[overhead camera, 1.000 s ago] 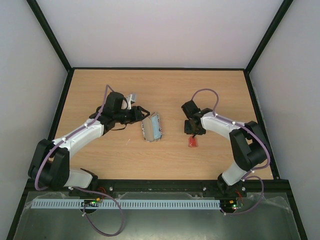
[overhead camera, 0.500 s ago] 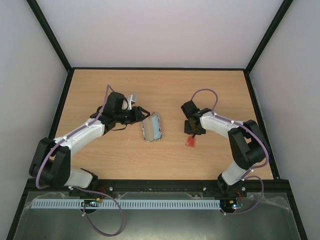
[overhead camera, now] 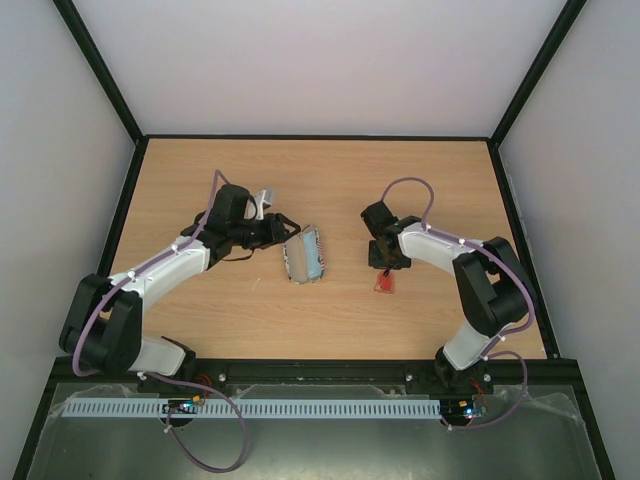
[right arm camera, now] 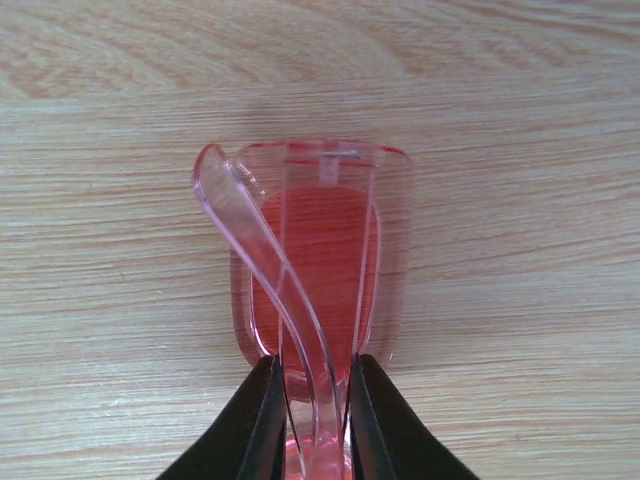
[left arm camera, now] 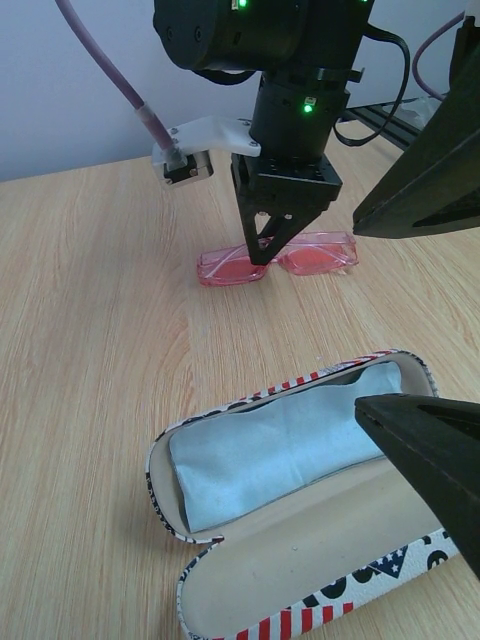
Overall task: Organize the sunglasses
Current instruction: Pick up the sunglasses from the center of the board.
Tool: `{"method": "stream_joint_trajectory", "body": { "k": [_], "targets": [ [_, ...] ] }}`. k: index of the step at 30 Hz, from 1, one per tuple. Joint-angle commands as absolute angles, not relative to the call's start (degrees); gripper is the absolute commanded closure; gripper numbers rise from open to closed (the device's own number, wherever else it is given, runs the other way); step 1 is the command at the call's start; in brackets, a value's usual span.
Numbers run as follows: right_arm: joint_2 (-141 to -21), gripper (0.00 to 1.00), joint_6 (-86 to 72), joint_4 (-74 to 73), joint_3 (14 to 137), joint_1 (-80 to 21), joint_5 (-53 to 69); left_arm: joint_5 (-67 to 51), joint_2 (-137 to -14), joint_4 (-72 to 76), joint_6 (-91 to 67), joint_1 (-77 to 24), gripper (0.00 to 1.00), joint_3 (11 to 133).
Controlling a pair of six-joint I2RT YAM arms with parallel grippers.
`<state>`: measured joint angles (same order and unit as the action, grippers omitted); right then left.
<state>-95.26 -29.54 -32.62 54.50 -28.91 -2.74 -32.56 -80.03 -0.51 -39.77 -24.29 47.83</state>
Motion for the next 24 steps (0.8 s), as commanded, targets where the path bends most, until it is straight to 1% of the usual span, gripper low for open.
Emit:
{"method": "stream_joint_trajectory", "body": {
  "k": [1, 3, 8, 12, 18, 20, 24],
  "targets": [
    [-95.56, 0.88, -29.36, -32.34, 55.41, -29.17, -4.51, -32.98, -80.79, -0.08, -38.77, -23.86, 0.55, 48.96],
    [-95.30, 0.92, -29.36, -32.41, 55.52, -29.18, -4.44, -32.64, -81.01, -0.24, -38.55, -23.82, 0.55, 48.88],
    [-93.98, 0.94, -29.43, -32.68, 55.74, -29.17, -4.33, -32.85, -80.38, 0.00, -38.75, -22.67, 0.55, 47.06],
    [-91.35, 0.96, -29.53, -33.54, 56.50, -29.18, -3.99, -32.94, -78.36, -0.66, -38.31, -19.44, 0.54, 44.32],
    [-85.52, 0.97, -29.36, -34.51, 59.74, -29.18, 0.56, -33.79, -75.86, -0.47, -37.63, -13.34, 0.53, 37.91],
    [-84.73, 0.97, -29.23, -35.30, 61.81, -29.18, 2.13, -33.14, -75.81, -0.34, -37.39, -12.90, 0.53, 36.26],
    [-84.64, 0.96, -28.84, -36.19, 65.83, -29.56, 5.78, -31.79, -76.38, 0.83, -37.74, -12.88, 0.57, 33.32]
  ]
}}
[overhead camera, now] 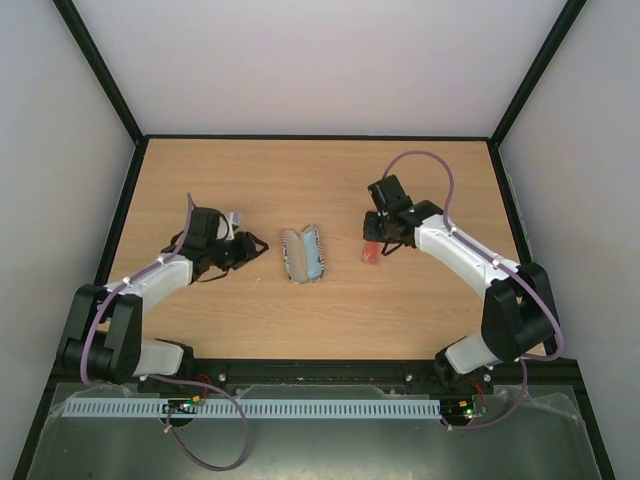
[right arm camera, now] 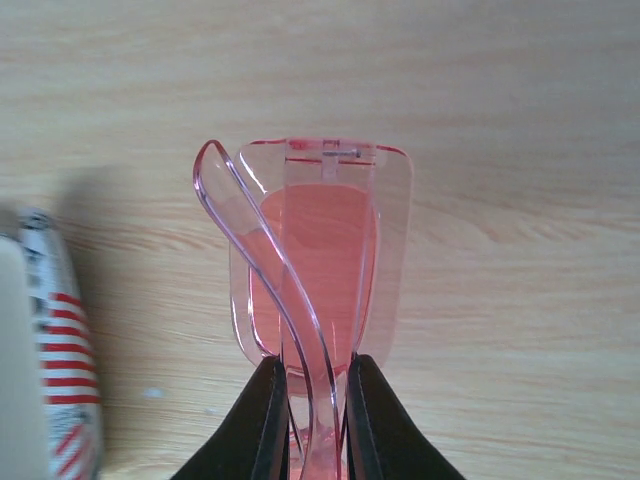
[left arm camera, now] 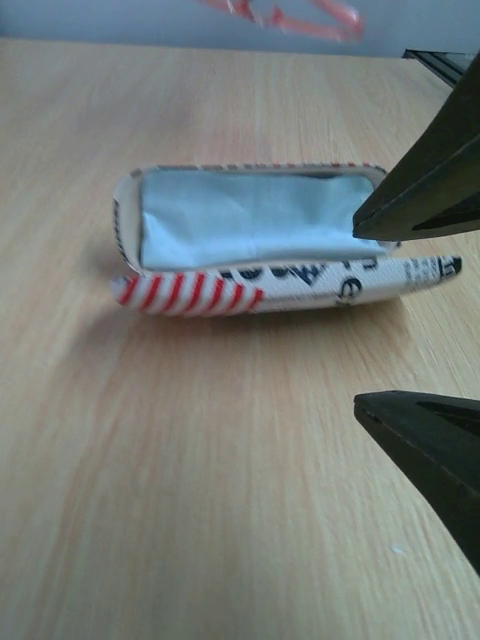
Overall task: Organize the sunglasses
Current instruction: Pick up the sunglasses from the center of the board, then place the sunglasses in the sunglasses case.
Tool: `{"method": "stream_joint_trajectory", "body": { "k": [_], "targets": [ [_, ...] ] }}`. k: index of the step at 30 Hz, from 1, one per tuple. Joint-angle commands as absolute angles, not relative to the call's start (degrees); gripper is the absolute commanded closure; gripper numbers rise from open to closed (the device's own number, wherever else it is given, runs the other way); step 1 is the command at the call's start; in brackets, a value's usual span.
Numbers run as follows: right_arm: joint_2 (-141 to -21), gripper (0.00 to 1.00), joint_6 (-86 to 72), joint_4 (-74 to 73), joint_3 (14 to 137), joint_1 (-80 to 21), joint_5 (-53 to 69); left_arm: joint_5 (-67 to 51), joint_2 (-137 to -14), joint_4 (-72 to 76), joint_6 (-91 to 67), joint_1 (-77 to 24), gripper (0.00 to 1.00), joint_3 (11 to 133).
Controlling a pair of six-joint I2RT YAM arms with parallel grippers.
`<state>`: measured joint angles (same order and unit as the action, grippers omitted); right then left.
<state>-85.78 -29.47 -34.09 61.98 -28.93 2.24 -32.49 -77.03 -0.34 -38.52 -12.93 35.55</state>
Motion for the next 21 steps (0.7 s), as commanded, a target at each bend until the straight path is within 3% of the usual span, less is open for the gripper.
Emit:
{"method": "stream_joint_trajectory", "body": {
  "k": [1, 21],
  "targets": [
    [-84.70, 0.96, -28.83, -36.19, 66.65, -29.61, 6.69, -31.71, -76.78, 1.32, -37.85, -12.96, 0.58, 32.83],
    [-91.77, 0.96, -29.71, -35.66, 77.26, -33.40, 11.05, -29.45, -94.12, 10.06, -40.75, -19.37, 0.65, 36.71]
  ]
}}
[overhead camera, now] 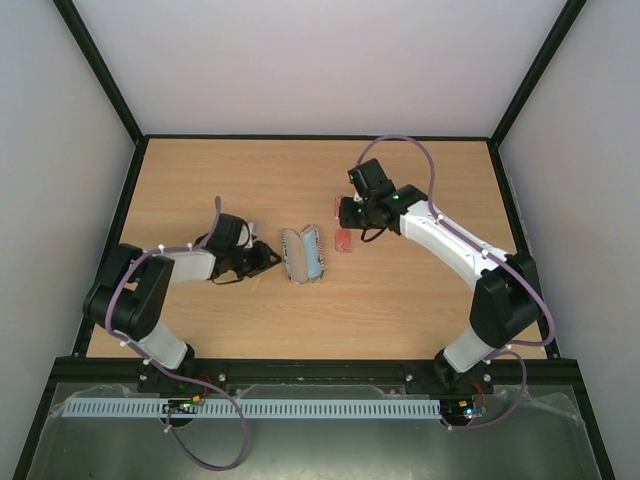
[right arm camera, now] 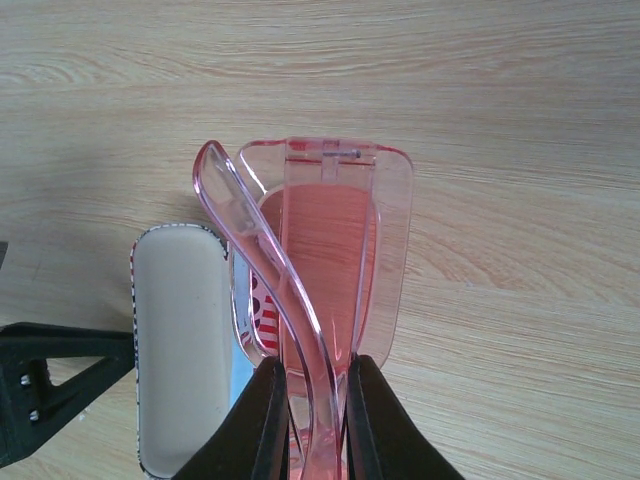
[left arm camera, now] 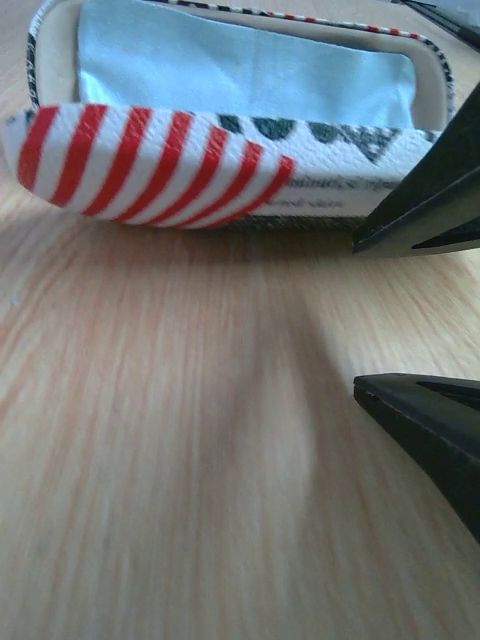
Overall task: Organize the sunglasses
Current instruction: Place the sunglasses in the sunglasses case.
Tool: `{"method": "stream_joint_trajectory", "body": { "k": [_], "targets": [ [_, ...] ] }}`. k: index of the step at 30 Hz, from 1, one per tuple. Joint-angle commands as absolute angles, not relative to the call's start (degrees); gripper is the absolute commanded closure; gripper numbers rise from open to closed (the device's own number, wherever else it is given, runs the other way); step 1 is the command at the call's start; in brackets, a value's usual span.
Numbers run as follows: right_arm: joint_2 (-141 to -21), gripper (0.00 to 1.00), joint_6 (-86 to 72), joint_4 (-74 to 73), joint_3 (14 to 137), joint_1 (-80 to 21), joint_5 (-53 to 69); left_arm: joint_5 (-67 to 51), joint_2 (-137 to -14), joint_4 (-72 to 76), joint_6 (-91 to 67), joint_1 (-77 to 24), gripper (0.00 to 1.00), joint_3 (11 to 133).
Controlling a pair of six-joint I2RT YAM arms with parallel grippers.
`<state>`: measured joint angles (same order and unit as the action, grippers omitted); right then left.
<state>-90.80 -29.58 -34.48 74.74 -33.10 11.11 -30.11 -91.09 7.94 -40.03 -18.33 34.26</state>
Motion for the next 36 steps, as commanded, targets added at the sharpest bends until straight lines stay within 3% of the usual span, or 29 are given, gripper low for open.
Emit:
{"method": "stream_joint_trajectory", "body": {
  "k": [1, 36],
  "targets": [
    [-91.97, 0.96, -29.63, -35.68, 77.48, -33.44, 11.09, -29.52, -94.49, 10.29, -40.95, -19.48, 0.65, 36.99],
    [-101.12, 0.96, -32.83, -35.38, 77.73, -39.91, 6.91, -26.64, -95.41, 6.91, -43.55, -26.50, 0.66, 45.69]
  ]
}}
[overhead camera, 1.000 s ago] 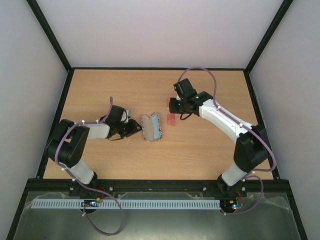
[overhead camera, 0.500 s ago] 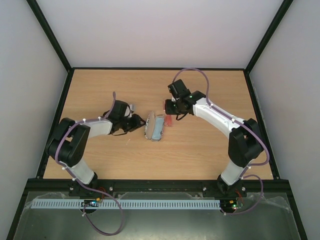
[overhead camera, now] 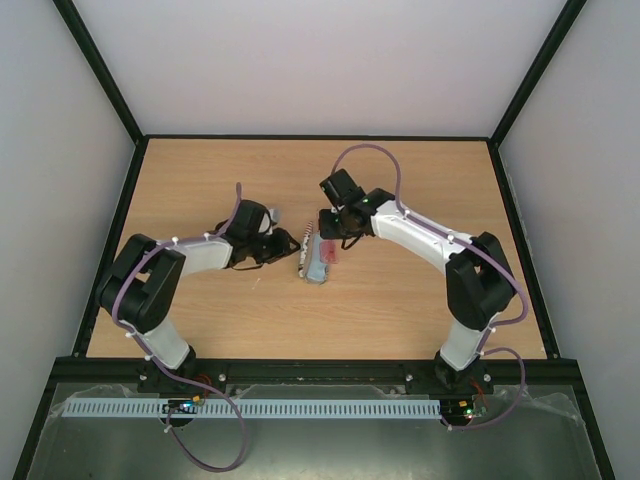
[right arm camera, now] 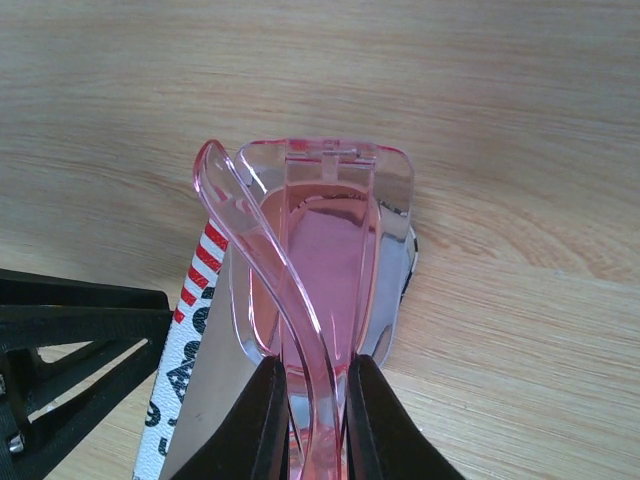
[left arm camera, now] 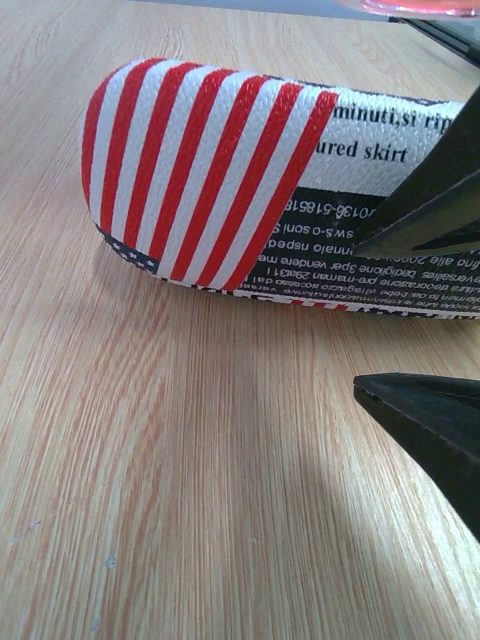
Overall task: Organize the sunglasses
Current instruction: Place the sunglasses in the sunglasses case.
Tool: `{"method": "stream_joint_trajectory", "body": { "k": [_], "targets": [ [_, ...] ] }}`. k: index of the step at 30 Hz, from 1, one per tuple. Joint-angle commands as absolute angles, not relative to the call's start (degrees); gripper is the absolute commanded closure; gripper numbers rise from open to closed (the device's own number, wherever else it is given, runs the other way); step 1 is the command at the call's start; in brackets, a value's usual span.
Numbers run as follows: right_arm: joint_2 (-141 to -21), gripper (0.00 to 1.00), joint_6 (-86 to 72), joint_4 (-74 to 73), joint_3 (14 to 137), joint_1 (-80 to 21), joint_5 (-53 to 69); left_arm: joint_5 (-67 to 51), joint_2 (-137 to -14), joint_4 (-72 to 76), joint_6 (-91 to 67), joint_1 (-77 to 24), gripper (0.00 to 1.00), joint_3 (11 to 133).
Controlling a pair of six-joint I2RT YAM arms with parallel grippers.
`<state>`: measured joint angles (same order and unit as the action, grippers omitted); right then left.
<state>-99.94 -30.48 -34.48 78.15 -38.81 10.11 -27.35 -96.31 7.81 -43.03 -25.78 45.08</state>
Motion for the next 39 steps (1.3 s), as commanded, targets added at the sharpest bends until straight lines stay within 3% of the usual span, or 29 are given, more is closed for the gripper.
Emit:
{"method": "stream_joint_trajectory", "body": {
  "k": [1, 12, 39],
  "targets": [
    [-101.36, 0.96, -33.47, -35.13, 77.36, -40.16, 6.48, -26.59, -95.24, 6.94, -43.59, -26.65, 0.66, 45.57],
    [-102.92, 0.98, -39.00, -31.39, 74.04, -41.23, 5.00, -26.70, -93.50, 7.96, -44.05, -27.33, 0.66, 43.52],
    [-111.31, 0.99, -39.20, -32.22, 78.98, -43.33, 4.21, -27.19, -93.08, 8.00, -43.88, -27.25, 0.66, 43.77]
  ]
}}
